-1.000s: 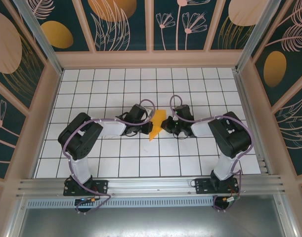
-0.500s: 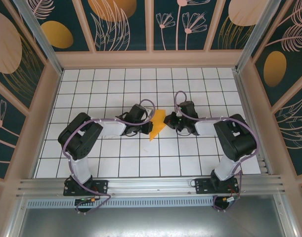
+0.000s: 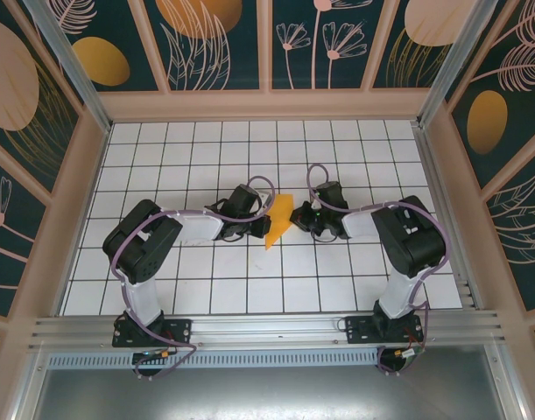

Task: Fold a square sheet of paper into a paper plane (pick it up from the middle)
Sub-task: Third fold the triangle at the center of the table.

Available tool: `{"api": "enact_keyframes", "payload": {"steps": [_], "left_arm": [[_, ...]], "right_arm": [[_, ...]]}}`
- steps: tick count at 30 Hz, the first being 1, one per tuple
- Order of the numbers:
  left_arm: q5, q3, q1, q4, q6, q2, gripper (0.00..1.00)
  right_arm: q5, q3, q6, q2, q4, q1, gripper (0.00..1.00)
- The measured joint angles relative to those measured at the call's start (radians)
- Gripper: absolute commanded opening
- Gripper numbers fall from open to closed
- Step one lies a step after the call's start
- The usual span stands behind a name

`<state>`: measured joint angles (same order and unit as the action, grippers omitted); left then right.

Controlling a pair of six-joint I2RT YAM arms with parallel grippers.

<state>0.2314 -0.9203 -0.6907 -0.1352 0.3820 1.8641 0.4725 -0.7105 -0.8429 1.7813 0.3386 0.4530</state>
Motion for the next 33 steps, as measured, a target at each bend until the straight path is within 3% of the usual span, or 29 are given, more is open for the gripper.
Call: {"api": "enact_keyframes", "payload": {"steps": [10, 23, 30, 33], "left_arm": [[0.0, 0.0, 0.0, 0.0, 0.0, 0.0, 0.08], [0.0, 0.0, 0.0, -0.002, 0.0, 0.0, 0.08], [0.0, 0.0, 0.0, -0.002, 0.0, 0.0, 0.08], [0.0, 0.0, 0.0, -0.002, 0.0, 0.0, 0.08]], "right_arm": [[0.008, -0.029, -0.001, -0.041, -0.026, -0.008, 0.03], [0.0, -0.024, -0.004, 0.016, -0.005, -0.013, 0.03], [-0.011, 0.034, -0.029, -0.147, -0.01, -0.004, 0.02], [-0.027, 0.101, -0.072, -0.218, 0.033, 0.051, 0.0]]}}
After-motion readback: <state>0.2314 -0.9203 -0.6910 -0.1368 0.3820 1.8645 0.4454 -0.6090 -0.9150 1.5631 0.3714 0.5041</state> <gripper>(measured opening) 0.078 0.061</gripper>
